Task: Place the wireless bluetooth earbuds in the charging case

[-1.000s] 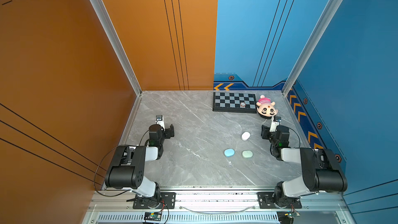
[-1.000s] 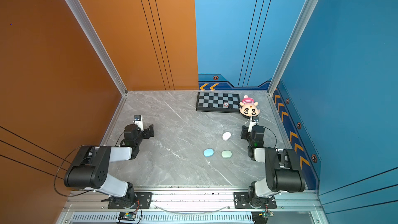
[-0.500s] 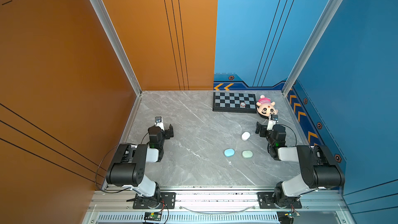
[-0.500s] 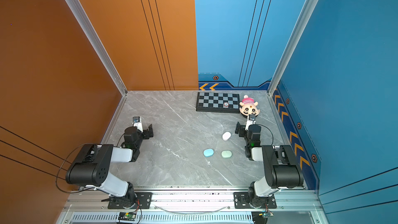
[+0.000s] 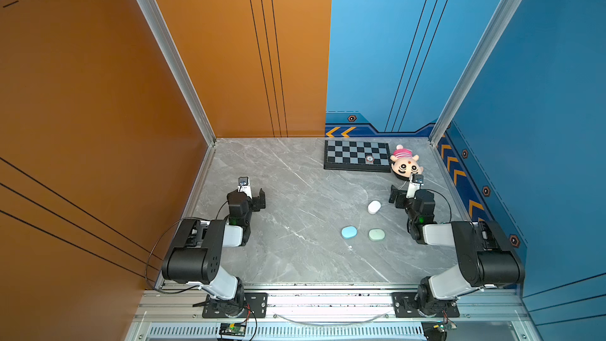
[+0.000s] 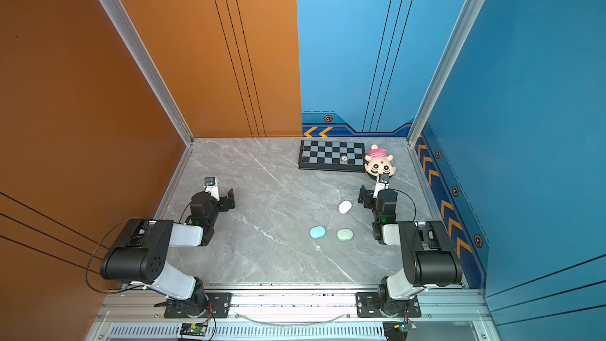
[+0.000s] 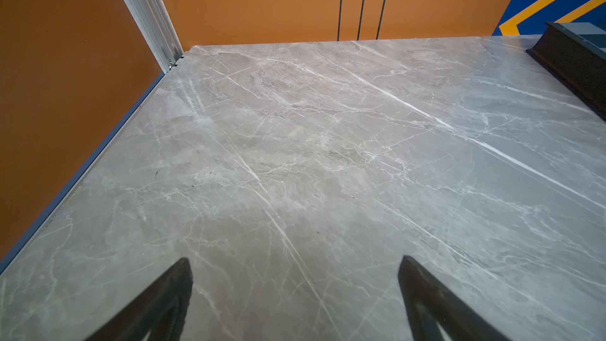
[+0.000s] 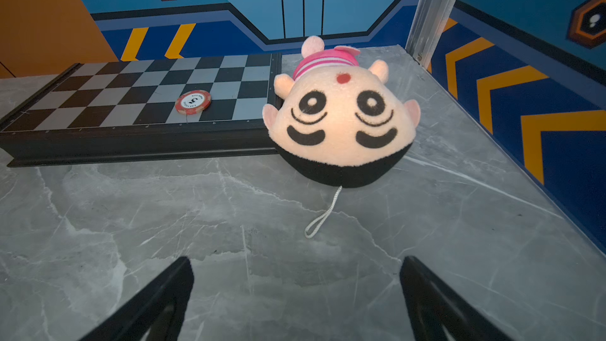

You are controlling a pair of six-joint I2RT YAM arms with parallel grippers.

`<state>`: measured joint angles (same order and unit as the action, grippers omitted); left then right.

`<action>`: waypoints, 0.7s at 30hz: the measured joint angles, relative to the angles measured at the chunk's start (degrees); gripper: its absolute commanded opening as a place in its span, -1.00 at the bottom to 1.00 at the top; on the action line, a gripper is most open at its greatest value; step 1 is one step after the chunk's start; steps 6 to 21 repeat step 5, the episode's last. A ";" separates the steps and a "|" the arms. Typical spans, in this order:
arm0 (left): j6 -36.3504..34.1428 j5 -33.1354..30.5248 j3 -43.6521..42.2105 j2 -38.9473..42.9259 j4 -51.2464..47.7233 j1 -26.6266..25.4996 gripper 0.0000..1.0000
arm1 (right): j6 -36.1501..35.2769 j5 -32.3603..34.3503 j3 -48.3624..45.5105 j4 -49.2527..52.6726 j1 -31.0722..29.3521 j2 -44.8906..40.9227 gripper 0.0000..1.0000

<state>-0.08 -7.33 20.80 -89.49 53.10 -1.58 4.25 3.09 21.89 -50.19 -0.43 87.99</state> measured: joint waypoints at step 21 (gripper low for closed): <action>0.00 0.00 0.00 0.00 0.02 0.00 0.96 | -0.02 0.20 0.00 0.02 -0.07 0.00 1.00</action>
